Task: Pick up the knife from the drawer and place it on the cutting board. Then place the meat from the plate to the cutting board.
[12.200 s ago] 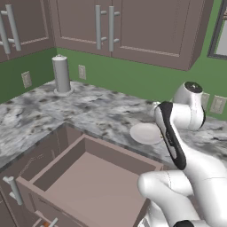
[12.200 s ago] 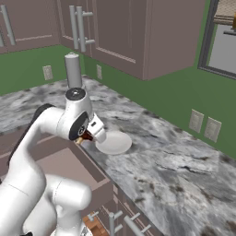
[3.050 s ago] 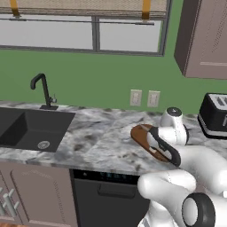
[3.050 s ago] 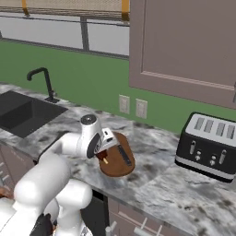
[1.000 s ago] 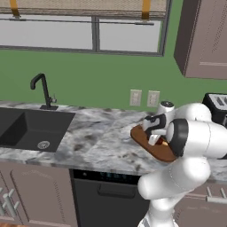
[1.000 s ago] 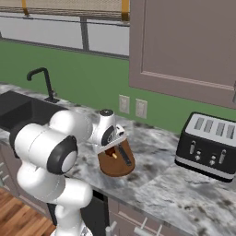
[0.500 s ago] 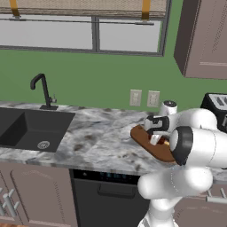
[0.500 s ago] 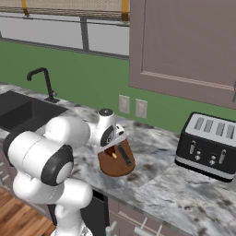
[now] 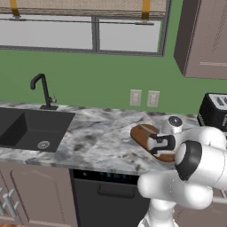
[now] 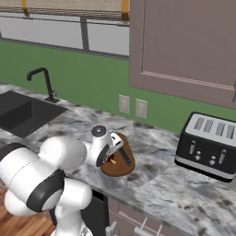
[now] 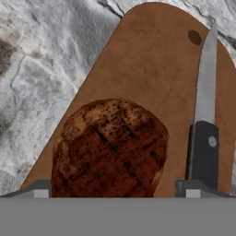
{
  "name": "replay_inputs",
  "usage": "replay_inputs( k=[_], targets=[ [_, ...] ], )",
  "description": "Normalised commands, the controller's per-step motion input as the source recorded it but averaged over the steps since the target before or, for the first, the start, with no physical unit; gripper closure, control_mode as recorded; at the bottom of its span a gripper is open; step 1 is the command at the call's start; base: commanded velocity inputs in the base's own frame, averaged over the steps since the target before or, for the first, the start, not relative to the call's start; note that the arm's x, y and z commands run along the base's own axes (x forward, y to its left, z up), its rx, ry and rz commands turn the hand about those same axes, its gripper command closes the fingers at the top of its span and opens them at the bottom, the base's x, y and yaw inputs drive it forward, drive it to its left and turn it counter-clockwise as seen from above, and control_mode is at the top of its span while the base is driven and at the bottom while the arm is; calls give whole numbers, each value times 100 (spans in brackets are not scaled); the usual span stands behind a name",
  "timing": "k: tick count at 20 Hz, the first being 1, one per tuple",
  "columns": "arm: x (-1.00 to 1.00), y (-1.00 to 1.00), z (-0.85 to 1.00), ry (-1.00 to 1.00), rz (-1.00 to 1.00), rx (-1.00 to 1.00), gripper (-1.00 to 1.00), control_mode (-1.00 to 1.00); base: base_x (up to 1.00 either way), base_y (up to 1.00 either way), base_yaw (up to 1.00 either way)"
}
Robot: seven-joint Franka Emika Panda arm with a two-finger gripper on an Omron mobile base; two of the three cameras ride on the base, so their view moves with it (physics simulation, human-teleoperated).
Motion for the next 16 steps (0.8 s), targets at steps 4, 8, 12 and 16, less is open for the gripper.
replay_inputs(
  k=[4, 8, 12, 16],
  targets=[
    [1, 5, -25, -8, 5, -7, -100, -100, 0, 0, 0],
    [-31, 0, 58, -13, 0, 0, -100, -100, 0, 0, 0],
    [-35, 2, 32, -17, 0, 0, -100, -100, 0, 0, 0],
    [20, 23, -16, 0, 0, -2, -100, -100, 0, 0, 0]
  ],
)
